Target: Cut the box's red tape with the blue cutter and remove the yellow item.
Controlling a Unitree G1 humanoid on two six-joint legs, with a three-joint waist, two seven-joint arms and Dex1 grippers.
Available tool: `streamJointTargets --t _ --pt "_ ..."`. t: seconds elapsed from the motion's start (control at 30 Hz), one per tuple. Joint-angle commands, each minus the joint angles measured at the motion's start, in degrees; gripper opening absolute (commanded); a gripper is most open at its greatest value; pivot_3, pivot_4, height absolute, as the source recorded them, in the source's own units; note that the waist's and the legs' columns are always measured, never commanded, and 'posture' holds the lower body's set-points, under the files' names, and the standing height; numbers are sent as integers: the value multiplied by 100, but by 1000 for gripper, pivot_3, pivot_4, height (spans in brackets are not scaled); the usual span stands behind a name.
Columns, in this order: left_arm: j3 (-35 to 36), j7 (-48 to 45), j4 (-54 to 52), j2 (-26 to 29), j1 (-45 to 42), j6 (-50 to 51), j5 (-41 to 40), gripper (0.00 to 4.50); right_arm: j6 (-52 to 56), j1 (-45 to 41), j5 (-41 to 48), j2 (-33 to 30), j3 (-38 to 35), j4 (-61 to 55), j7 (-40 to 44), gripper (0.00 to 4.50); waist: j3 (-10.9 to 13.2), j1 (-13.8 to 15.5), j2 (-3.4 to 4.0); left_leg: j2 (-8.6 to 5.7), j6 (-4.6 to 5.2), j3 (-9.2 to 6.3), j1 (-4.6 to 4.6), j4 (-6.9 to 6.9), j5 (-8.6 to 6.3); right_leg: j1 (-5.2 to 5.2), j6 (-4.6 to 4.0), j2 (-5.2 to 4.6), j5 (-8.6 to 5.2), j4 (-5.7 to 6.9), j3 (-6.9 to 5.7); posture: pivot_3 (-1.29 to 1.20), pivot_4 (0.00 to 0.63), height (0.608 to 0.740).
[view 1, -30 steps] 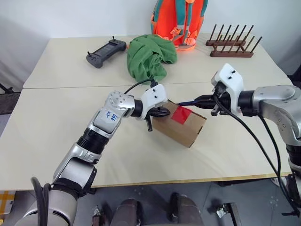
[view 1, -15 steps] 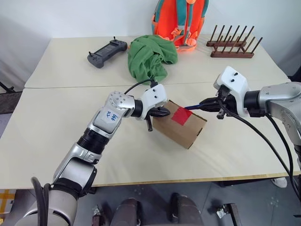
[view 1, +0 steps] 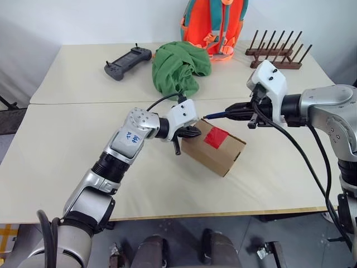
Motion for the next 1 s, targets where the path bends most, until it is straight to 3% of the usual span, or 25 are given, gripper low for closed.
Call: streamJointTargets --t 0.03,1.0 --pt "-11 28 -59 24 82 71 131 0 -44 77 23 -39 -118 -188 -33 167 0 -1 0 0 0 0 0 1 0 1 0 0 0 0 0 0 150 740" --pt "-5 0 -101 38 105 67 153 0 -316 -53 -84 256 -248 342 -321 167 0 -16 0 2 1 1 7 7 1 10 -2 0 1 -1 1 0 150 740"
